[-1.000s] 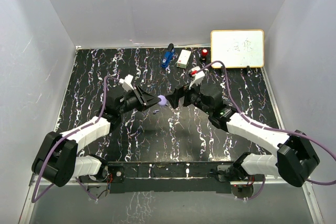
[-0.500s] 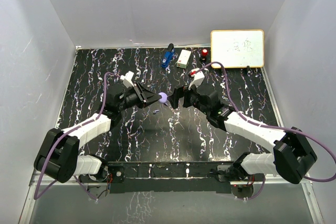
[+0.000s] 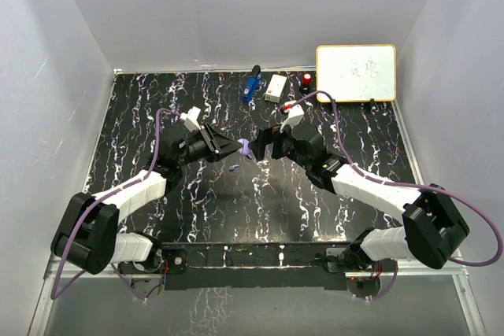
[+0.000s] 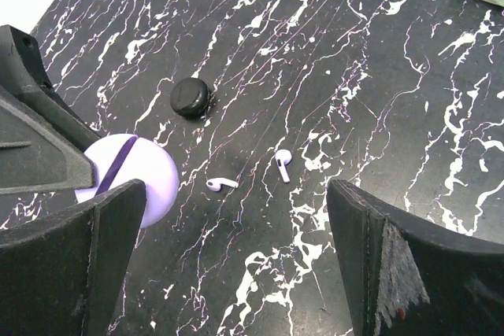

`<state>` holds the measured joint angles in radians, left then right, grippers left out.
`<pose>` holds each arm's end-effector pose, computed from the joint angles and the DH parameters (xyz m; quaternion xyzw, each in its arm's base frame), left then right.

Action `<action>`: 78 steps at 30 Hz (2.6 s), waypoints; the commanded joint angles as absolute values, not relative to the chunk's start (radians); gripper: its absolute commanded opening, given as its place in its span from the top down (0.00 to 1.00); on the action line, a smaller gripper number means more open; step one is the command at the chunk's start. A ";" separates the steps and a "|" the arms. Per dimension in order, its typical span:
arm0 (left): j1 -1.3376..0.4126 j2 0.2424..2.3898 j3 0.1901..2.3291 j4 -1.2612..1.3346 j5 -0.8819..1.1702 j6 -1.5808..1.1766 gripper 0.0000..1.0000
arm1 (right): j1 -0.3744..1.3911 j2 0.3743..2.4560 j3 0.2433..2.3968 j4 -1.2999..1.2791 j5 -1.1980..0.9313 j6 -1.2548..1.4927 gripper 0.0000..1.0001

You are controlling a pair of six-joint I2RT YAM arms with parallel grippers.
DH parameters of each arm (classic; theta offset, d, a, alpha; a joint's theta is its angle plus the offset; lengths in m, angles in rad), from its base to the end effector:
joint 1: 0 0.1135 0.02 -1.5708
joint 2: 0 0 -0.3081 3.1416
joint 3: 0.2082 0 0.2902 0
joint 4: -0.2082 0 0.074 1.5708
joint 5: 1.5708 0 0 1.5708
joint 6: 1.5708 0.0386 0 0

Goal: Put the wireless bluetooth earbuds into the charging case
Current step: Open the charging case, then pick up the earbud from the center of the board.

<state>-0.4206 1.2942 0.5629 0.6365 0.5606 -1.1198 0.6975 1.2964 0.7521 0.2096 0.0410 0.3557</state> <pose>0.2595 -0.1386 0.2548 -0.0686 0.7317 -0.5971 0.3216 0.2438 0.2023 0.2774 -0.1269 0.8050 0.2767 0.5092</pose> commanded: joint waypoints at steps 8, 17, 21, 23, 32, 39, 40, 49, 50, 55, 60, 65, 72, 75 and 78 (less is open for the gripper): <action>-0.416 1.253 0.597 0.678 0.572 -1.141 1.00 | 0.694 1.336 0.779 0.288 0.018 0.399 0.02; -0.416 1.269 0.580 0.737 0.581 -1.186 1.00 | 0.695 1.391 0.791 0.315 -0.007 0.407 0.02; -0.416 1.258 0.587 0.723 0.574 -1.183 1.00 | 0.695 1.402 0.786 0.328 0.006 0.411 0.02; -0.415 1.248 0.590 0.710 0.566 -1.180 1.00 | 0.695 1.395 0.781 0.325 0.039 0.415 0.02; -0.240 1.158 0.575 0.602 0.616 -1.203 1.00 | 0.687 1.377 0.764 0.244 0.179 0.380 0.02; -0.135 1.162 0.557 0.579 0.728 -1.221 1.00 | 0.696 1.517 0.918 0.071 0.062 0.301 0.12; -0.128 1.166 0.551 0.585 0.738 -1.227 1.00 | 0.706 1.545 0.954 0.042 0.057 0.287 0.13; -0.059 1.147 0.533 0.571 0.796 -1.222 1.00 | 0.765 1.645 1.024 -0.002 0.124 0.251 0.16; -0.053 1.144 0.532 0.570 0.799 -1.220 1.00 | 0.765 1.655 1.030 -0.008 0.118 0.252 0.16; -0.032 1.136 0.511 0.584 0.807 -1.229 1.00 | 0.802 1.695 1.048 -0.018 0.109 0.260 0.19; -0.007 1.125 0.494 0.599 0.818 -1.243 1.00 | 0.857 1.725 1.056 -0.007 0.172 0.257 0.20; 0.019 1.113 0.486 0.594 0.835 -1.243 1.00 | 0.878 1.749 1.069 0.000 0.202 0.262 0.21; 0.037 1.109 0.470 0.604 0.848 -1.247 1.00 | 0.890 1.787 1.084 0.000 0.206 0.264 0.23; 0.043 1.111 0.466 0.611 0.850 -1.250 1.00 | 0.898 1.798 1.093 0.000 0.213 0.264 0.24; 0.051 1.112 0.465 0.613 0.857 -1.250 1.00 | 0.901 1.804 1.097 0.000 0.226 0.270 0.25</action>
